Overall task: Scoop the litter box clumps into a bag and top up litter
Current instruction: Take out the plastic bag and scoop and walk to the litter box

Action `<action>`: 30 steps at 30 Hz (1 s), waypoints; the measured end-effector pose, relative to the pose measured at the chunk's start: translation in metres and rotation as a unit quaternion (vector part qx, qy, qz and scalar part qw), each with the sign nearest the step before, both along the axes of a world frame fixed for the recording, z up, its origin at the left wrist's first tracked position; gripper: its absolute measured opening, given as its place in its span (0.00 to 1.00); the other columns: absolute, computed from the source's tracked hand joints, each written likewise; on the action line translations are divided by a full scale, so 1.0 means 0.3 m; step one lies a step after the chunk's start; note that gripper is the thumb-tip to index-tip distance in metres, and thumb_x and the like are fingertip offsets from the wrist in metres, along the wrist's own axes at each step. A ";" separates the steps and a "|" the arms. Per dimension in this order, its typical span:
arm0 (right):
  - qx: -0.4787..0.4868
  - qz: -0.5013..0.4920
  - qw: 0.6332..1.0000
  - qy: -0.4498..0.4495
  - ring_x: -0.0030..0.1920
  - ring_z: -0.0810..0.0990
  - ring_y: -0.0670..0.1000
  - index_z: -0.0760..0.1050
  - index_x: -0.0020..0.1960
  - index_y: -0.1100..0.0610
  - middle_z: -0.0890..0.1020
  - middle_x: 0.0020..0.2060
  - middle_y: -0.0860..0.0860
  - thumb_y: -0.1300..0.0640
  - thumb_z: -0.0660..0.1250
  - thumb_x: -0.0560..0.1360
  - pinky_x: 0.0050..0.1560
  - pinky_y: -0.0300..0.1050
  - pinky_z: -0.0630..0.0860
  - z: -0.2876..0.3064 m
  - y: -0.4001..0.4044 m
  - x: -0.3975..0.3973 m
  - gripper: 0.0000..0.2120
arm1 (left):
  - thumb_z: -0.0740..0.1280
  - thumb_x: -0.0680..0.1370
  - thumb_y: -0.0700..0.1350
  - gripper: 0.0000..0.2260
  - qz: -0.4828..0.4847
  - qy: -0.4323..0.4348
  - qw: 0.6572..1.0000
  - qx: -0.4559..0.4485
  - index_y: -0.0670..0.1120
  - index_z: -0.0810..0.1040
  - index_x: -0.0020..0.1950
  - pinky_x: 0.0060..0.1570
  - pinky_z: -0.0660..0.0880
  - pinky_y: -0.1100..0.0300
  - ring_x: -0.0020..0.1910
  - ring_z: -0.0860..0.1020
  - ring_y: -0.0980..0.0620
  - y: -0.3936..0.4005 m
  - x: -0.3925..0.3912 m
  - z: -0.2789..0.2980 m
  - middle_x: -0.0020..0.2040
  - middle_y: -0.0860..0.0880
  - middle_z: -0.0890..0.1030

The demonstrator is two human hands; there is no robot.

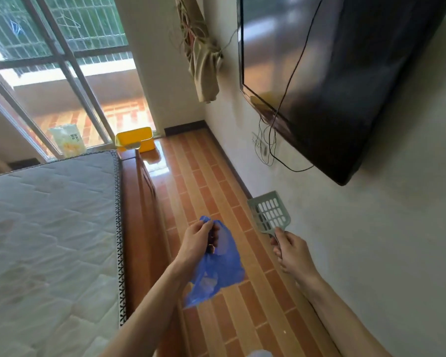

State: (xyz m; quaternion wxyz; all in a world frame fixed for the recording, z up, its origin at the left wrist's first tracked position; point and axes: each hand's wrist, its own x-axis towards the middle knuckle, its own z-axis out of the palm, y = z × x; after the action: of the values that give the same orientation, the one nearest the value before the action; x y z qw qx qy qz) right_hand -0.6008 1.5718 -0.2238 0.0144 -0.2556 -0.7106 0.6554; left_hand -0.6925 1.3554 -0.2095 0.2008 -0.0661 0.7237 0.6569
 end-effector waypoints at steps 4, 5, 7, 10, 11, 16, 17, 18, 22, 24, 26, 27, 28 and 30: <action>0.016 0.020 1.000 0.000 0.23 0.62 0.47 0.75 0.44 0.66 0.68 0.26 0.51 0.47 0.59 0.84 0.23 0.39 0.60 -0.026 -0.021 -0.229 0.23 | 0.63 0.85 0.44 0.13 0.019 0.004 1.000 -0.009 0.42 0.82 0.45 0.40 0.71 0.54 0.31 0.74 0.50 -0.066 -0.196 -0.032 0.33 0.48 0.76; 0.022 0.028 0.999 0.002 0.23 0.62 0.47 0.76 0.43 0.63 0.68 0.26 0.51 0.47 0.59 0.84 0.23 0.39 0.60 -0.030 -0.028 -0.291 0.21 | 0.63 0.85 0.44 0.13 0.027 0.003 1.000 -0.013 0.42 0.82 0.45 0.41 0.70 0.53 0.32 0.74 0.50 -0.079 -0.247 -0.038 0.33 0.47 0.75; 0.030 0.046 0.998 0.008 0.23 0.63 0.47 0.75 0.42 0.61 0.68 0.27 0.51 0.47 0.59 0.84 0.23 0.40 0.60 -0.041 -0.041 -0.419 0.20 | 0.63 0.85 0.45 0.14 0.043 0.011 0.999 -0.017 0.42 0.82 0.45 0.41 0.70 0.53 0.32 0.74 0.49 -0.102 -0.353 -0.044 0.34 0.46 0.75; 0.040 0.075 0.996 0.013 0.23 0.64 0.45 0.75 0.42 0.59 0.69 0.26 0.49 0.44 0.59 0.84 0.25 0.41 0.62 -0.058 -0.047 -0.615 0.21 | 0.63 0.86 0.47 0.16 0.071 0.024 0.997 -0.026 0.45 0.83 0.42 0.38 0.70 0.55 0.31 0.73 0.50 -0.131 -0.519 -0.052 0.34 0.46 0.75; 0.046 0.087 0.995 0.013 0.23 0.65 0.45 0.76 0.43 0.58 0.69 0.26 0.48 0.44 0.59 0.83 0.25 0.41 0.63 -0.061 -0.045 -0.679 0.21 | 0.63 0.85 0.48 0.16 0.085 0.026 0.996 -0.031 0.47 0.83 0.40 0.38 0.70 0.54 0.32 0.73 0.49 -0.142 -0.574 -0.052 0.34 0.45 0.74; 0.053 0.111 0.992 0.009 0.23 0.70 0.42 0.78 0.45 0.59 0.73 0.25 0.45 0.44 0.59 0.83 0.25 0.37 0.66 -0.041 -0.030 -0.981 0.20 | 0.64 0.85 0.45 0.15 0.152 0.026 0.988 -0.023 0.43 0.85 0.42 0.37 0.68 0.55 0.33 0.72 0.48 -0.195 -0.833 -0.024 0.36 0.43 0.74; 0.049 0.115 0.992 0.011 0.22 0.70 0.41 0.78 0.44 0.61 0.74 0.23 0.46 0.46 0.59 0.83 0.24 0.36 0.66 -0.034 -0.030 -1.041 0.20 | 0.64 0.85 0.45 0.15 0.156 0.031 0.987 -0.016 0.40 0.84 0.44 0.38 0.69 0.55 0.35 0.73 0.48 -0.206 -0.880 -0.018 0.36 0.43 0.75; 0.045 0.118 0.992 0.012 0.21 0.70 0.41 0.78 0.44 0.62 0.73 0.22 0.45 0.48 0.60 0.84 0.23 0.35 0.65 -0.030 -0.030 -1.101 0.20 | 0.64 0.85 0.45 0.15 0.159 0.038 0.986 -0.012 0.37 0.83 0.47 0.38 0.71 0.55 0.35 0.74 0.48 -0.215 -0.925 -0.012 0.36 0.43 0.76; 0.056 0.130 0.990 0.005 0.20 0.69 0.42 0.79 0.43 0.61 0.73 0.20 0.45 0.47 0.61 0.83 0.23 0.37 0.65 -0.035 -0.046 -1.332 0.20 | 0.64 0.85 0.45 0.16 0.186 0.037 0.982 0.022 0.30 0.78 0.52 0.37 0.73 0.57 0.34 0.76 0.49 -0.237 -1.096 0.005 0.36 0.43 0.75; 0.062 0.140 0.988 0.002 0.22 0.70 0.43 0.79 0.43 0.60 0.74 0.23 0.46 0.45 0.60 0.83 0.24 0.37 0.66 -0.042 -0.059 -1.443 0.21 | 0.63 0.85 0.44 0.16 0.196 0.045 0.979 0.028 0.28 0.76 0.54 0.36 0.74 0.60 0.36 0.76 0.49 -0.241 -1.183 0.010 0.39 0.42 0.75; 0.062 0.151 0.987 0.003 0.25 0.71 0.46 0.79 0.43 0.59 0.75 0.26 0.49 0.44 0.60 0.83 0.28 0.39 0.67 -0.046 -0.074 -1.548 0.21 | 0.63 0.85 0.43 0.16 0.206 0.056 0.976 0.035 0.27 0.75 0.56 0.40 0.75 0.60 0.40 0.77 0.48 -0.248 -1.277 0.007 0.41 0.42 0.76; 0.061 0.156 0.986 0.007 0.27 0.72 0.47 0.80 0.44 0.58 0.75 0.28 0.50 0.43 0.60 0.83 0.30 0.40 0.68 -0.045 -0.082 -1.600 0.21 | 0.63 0.85 0.43 0.16 0.209 0.060 0.975 0.040 0.28 0.75 0.57 0.43 0.75 0.56 0.43 0.77 0.46 -0.254 -1.326 0.005 0.43 0.41 0.76; 0.062 0.161 0.985 0.011 0.28 0.72 0.47 0.80 0.44 0.58 0.75 0.28 0.51 0.43 0.59 0.83 0.30 0.41 0.68 -0.046 -0.090 -1.653 0.21 | 0.63 0.85 0.43 0.16 0.213 0.065 0.974 0.042 0.28 0.75 0.57 0.46 0.74 0.54 0.46 0.77 0.45 -0.259 -1.375 0.003 0.45 0.40 0.77; 0.066 0.165 0.984 0.015 0.28 0.72 0.47 0.80 0.45 0.58 0.76 0.29 0.52 0.43 0.59 0.83 0.29 0.40 0.69 -0.043 -0.109 -1.766 0.21 | 0.63 0.85 0.42 0.16 0.219 0.072 0.972 0.045 0.27 0.74 0.57 0.48 0.72 0.51 0.47 0.75 0.44 -0.273 -1.481 -0.003 0.46 0.40 0.77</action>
State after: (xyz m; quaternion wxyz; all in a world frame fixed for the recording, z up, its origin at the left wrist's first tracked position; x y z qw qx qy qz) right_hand -1.1305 1.5393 -0.2368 -0.0668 -0.1235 -0.7842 0.6044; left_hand -1.1367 1.2734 -0.2103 0.0018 -0.1664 0.6736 0.7201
